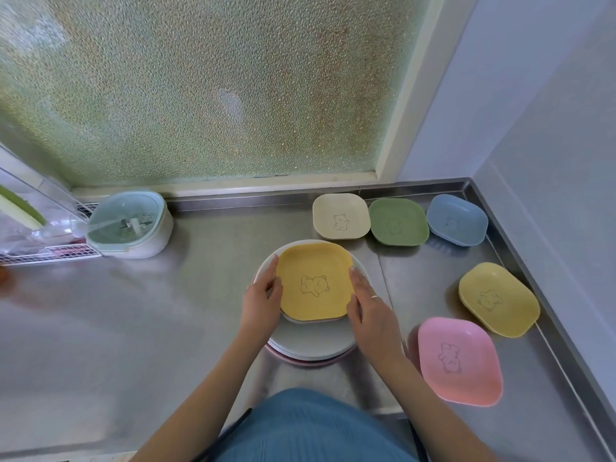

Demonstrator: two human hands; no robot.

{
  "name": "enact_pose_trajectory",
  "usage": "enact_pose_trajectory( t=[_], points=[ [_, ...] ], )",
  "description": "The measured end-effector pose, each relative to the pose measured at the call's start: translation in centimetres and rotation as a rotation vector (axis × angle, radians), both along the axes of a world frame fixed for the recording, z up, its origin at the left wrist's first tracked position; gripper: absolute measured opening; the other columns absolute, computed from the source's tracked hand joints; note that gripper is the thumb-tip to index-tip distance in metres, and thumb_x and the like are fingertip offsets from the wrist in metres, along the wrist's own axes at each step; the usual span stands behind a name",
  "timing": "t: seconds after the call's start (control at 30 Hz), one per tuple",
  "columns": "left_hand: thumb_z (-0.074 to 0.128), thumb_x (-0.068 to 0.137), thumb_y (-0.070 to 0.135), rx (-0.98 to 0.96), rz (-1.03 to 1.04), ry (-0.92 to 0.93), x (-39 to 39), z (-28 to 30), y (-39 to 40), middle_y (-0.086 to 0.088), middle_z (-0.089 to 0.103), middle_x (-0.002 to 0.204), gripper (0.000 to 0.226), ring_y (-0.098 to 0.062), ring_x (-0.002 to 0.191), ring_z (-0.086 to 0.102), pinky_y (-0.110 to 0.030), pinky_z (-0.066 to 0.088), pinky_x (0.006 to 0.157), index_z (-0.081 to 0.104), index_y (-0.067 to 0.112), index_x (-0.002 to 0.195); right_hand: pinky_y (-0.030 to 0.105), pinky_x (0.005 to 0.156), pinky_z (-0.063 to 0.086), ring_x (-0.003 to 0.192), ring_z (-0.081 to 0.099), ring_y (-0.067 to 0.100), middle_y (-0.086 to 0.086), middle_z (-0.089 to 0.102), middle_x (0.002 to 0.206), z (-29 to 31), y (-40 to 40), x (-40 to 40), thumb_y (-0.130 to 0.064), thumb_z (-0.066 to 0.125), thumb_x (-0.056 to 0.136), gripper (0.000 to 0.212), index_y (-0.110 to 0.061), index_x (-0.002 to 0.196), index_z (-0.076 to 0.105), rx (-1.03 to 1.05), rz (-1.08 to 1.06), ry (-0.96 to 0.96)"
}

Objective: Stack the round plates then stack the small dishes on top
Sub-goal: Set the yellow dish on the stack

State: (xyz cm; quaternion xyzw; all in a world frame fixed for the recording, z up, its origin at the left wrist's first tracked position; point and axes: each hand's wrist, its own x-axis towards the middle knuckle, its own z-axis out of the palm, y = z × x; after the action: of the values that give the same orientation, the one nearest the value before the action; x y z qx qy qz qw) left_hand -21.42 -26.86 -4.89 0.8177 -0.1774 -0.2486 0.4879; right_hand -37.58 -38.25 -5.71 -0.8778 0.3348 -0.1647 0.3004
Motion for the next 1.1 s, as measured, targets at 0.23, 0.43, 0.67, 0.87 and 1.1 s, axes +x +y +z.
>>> enact_pose_trajectory(
  t=[0.23, 0.43, 0.67, 0.87, 1.1],
  points=[
    [0.045, 0.094, 0.021, -0.117, 0.138, 0.214, 0.5, 1.3, 0.1, 0.013, 0.051, 0.134, 0.044, -0.006, 0.116, 0.050, -0.025, 0.036, 0.103, 0.044, 0.028, 0.138, 0.040, 0.094, 0.045, 0.110, 0.057, 0.020, 0.005, 0.059, 0.127, 0.4, -0.8, -1.2, -0.030, 0.035, 0.096, 0.056, -0.018, 0.148, 0.018, -0.016, -0.029, 0.023],
    [0.045, 0.093, 0.022, -0.108, 0.139, 0.231, 0.7, 1.0, 0.5, 0.011, 0.046, 0.142, 0.046, -0.012, 0.131, 0.042, -0.032, 0.031, 0.111, 0.042, 0.029, 0.139, 0.055, 0.104, 0.028, 0.119, 0.048, 0.037, 0.018, 0.057, 0.123, -2.0, -2.2, -6.9, -0.028, 0.054, 0.089, 0.048, -0.011, 0.130, 0.036, -0.073, -0.572, 0.447],
    [0.048, 0.093, 0.018, -0.120, 0.082, 0.244, -0.2, 0.4, 0.2, 0.013, 0.058, 0.102, 0.040, -0.010, 0.098, 0.053, -0.026, 0.039, 0.088, 0.052, 0.037, 0.128, 0.052, 0.105, 0.023, 0.105, 0.054, 0.029, 0.007, 0.065, 0.094, -4.3, -1.4, -8.6, -0.032, 0.047, 0.088, 0.027, -0.017, 0.108, 0.056, -0.005, -0.585, 0.770],
    [0.048, 0.093, 0.018, -0.103, 0.086, 0.238, -0.1, 0.3, 0.3, 0.012, 0.059, 0.101, 0.039, -0.011, 0.098, 0.053, -0.027, 0.039, 0.087, 0.054, 0.034, 0.128, 0.047, 0.095, 0.033, 0.091, 0.056, 0.033, 0.013, 0.063, 0.089, -1.3, -1.2, -6.3, -0.014, 0.044, 0.090, 0.019, -0.009, 0.103, 0.057, -0.070, -0.618, 0.505],
    [0.047, 0.094, 0.017, -0.091, 0.069, 0.217, -0.2, 0.4, 0.4, 0.014, 0.058, 0.108, 0.040, -0.011, 0.103, 0.052, -0.027, 0.037, 0.086, 0.052, 0.035, 0.129, 0.032, 0.066, 0.042, 0.084, 0.055, 0.034, 0.012, 0.062, 0.088, 3.2, 0.0, -1.7, -0.008, 0.049, 0.088, 0.023, -0.009, 0.102, 0.068, -0.150, -0.355, -0.123]
  ],
)
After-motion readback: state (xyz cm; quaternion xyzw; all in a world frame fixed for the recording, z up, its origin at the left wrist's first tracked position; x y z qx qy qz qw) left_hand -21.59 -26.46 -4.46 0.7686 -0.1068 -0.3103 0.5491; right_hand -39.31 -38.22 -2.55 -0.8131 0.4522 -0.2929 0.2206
